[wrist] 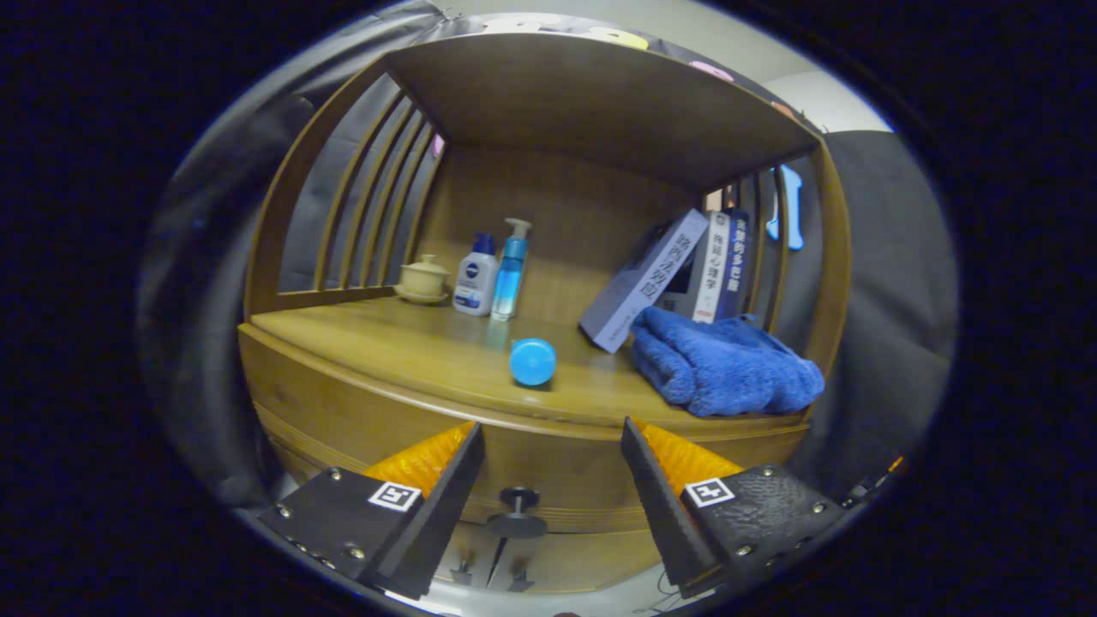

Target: Pull open the drawer, take out the items inside it, and place them on the countertop above the cabinet.

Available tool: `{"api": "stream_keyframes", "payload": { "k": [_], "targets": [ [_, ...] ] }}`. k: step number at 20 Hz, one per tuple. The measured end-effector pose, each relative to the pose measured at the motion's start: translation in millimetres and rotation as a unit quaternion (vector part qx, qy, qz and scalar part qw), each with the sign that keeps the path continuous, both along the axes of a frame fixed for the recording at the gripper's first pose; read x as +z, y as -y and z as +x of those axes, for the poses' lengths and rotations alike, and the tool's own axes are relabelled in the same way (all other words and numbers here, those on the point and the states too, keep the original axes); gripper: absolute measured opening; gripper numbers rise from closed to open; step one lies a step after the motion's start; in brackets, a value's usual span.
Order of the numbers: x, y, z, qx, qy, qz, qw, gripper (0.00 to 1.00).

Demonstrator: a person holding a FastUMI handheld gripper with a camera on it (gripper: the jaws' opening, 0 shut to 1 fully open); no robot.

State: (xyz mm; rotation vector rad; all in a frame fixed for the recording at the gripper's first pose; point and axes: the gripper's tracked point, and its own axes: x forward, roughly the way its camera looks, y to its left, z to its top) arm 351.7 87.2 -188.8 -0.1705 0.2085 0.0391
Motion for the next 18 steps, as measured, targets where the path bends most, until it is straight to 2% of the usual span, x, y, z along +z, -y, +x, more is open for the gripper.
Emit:
{"api": "stream_keyframes", "payload": {
  "k": [5, 9, 12, 18],
  "targets": [
    [30, -19, -15, 0.075, 0.031, 0.023, 0.996, 0.96],
    [66, 14, -23, 0.102, 0.048, 0.080, 0.990, 0.96],
    [97, 75, -21, 0.094, 0.063, 0.086, 0.990, 0.96],
    [141, 221, -24, 0.050, 0.083, 0.026, 0.995, 0.96]
  ]
}}
